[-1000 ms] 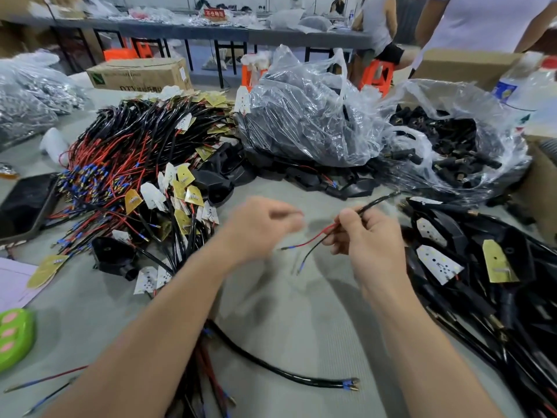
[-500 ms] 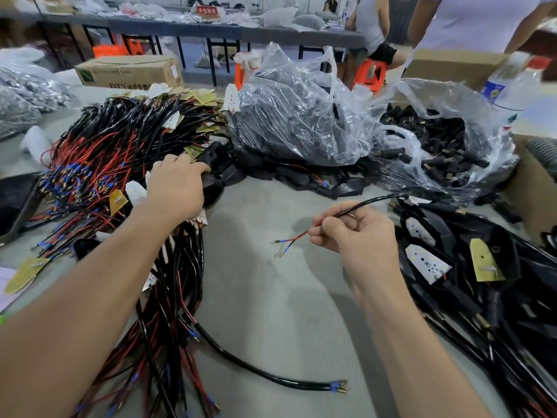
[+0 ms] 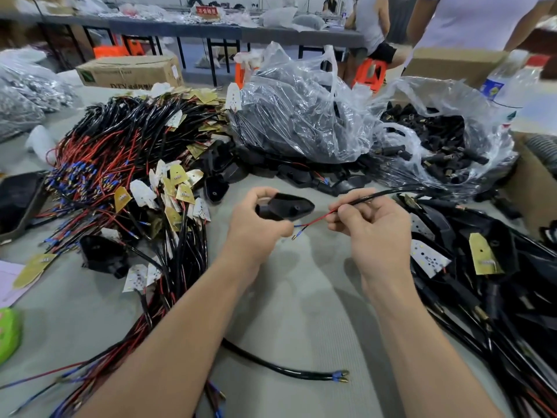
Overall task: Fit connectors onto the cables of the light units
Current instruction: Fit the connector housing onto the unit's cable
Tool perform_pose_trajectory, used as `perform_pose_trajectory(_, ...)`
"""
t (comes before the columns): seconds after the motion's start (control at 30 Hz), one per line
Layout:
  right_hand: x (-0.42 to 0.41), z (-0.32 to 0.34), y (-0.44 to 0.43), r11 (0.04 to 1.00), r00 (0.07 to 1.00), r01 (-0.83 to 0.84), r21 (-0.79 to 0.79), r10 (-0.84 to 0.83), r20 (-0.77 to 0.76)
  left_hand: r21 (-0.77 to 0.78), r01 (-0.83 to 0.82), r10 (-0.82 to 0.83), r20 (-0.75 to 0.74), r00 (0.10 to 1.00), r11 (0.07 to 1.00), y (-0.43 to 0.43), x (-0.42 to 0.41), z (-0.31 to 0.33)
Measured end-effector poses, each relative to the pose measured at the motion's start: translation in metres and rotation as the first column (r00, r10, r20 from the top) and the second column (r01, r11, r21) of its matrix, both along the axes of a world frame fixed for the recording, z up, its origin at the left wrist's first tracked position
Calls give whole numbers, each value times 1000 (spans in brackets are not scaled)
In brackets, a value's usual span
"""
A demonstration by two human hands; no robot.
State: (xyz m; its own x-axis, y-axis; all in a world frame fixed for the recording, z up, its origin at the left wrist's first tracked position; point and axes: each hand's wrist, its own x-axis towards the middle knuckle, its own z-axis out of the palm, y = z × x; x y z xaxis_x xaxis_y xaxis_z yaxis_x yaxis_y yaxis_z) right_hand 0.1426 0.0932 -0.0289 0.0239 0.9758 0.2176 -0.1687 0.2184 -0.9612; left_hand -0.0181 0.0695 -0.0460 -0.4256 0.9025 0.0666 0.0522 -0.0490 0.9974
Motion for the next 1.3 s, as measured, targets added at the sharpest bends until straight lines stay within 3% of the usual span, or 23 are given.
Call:
perform_pose_trajectory(0.07,3,3,0,1000,999,19,9,-18,-34,-39,62,-65,-67,996,997,-2,-6,-7)
perform_pose_trajectory(0.17,7,9,-1,999,995,30,22,-28,-91,-68,26,-38,-192,981,997,0,-16,-12)
perform_pose_trajectory(0.3,7,10,-1,1000,990,13,-25,-17,-140,-65,58,-71,-229,971,996,1,-19,-14)
perform_pose_trajectory(0.5,0,5,-4,998,999,-42,-49,42,-9,-36,260,-262,-214,941,965,-3,-10,-6)
perform_pose_trajectory(0.67,3,-2,-1,968,929,251,22,-247,277,-79,375,-384,-197,902,924,-7,-10,-2)
perform_pose_trajectory(1.3,-7,-4,-3,889,859,456,49,-454,235,-109,403,-417,-195,888,909,-6,-4,-2)
